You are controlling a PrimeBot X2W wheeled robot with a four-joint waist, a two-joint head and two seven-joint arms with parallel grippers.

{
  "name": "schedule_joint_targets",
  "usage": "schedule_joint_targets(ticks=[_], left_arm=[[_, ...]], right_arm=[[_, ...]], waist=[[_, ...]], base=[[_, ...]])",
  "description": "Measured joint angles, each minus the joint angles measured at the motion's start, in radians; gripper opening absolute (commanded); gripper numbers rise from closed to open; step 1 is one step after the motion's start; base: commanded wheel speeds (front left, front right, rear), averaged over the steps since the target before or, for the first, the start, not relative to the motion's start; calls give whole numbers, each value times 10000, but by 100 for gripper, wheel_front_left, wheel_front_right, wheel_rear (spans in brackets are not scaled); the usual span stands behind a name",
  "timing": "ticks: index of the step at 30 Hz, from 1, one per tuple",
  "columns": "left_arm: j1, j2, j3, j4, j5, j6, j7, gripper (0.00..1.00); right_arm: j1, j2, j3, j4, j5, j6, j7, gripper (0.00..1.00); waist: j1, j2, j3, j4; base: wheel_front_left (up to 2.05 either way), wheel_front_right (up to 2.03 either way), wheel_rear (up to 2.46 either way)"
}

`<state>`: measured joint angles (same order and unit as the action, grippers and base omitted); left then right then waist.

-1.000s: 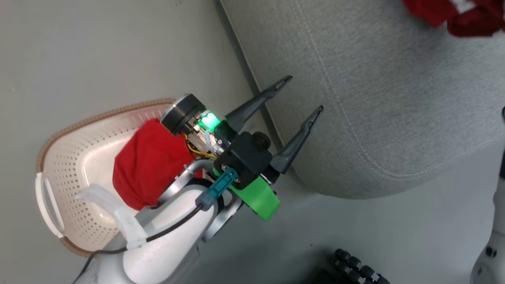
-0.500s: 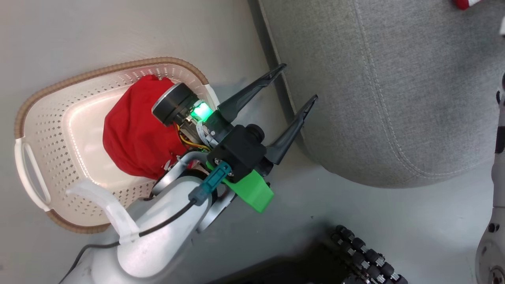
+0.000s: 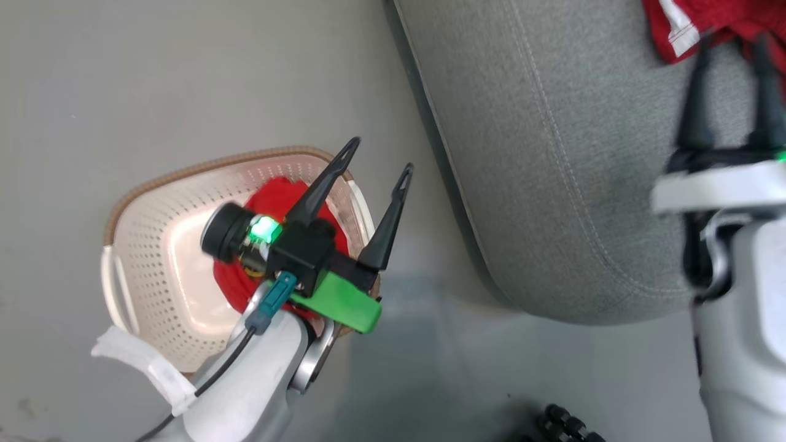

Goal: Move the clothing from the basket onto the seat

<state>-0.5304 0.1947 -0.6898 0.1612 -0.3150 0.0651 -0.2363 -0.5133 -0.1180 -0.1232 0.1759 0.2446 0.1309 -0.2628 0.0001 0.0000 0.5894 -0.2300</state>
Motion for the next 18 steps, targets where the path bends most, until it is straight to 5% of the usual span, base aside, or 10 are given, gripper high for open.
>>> schedule_joint_targets(ticks=[10,16,18], left_arm=[[2231,-635,2096,-391,-35,673,-261,100],[4193,-968,3785,-861,324,451,-261,100],[4753,-1112,4270,-1371,598,48,-263,100]], right_arm=[[2452,-100,2627,-740,-665,4,0,100],[3636,148,3014,-918,-897,4,0,100],[4092,188,3104,-1053,-869,4,0,100]], waist=[[-1,0,-2245,627],[-1,0,-3546,1062],[-1,0,-3979,1215]], base=[[0,0,0],[0,0,0],[0,0,0]])
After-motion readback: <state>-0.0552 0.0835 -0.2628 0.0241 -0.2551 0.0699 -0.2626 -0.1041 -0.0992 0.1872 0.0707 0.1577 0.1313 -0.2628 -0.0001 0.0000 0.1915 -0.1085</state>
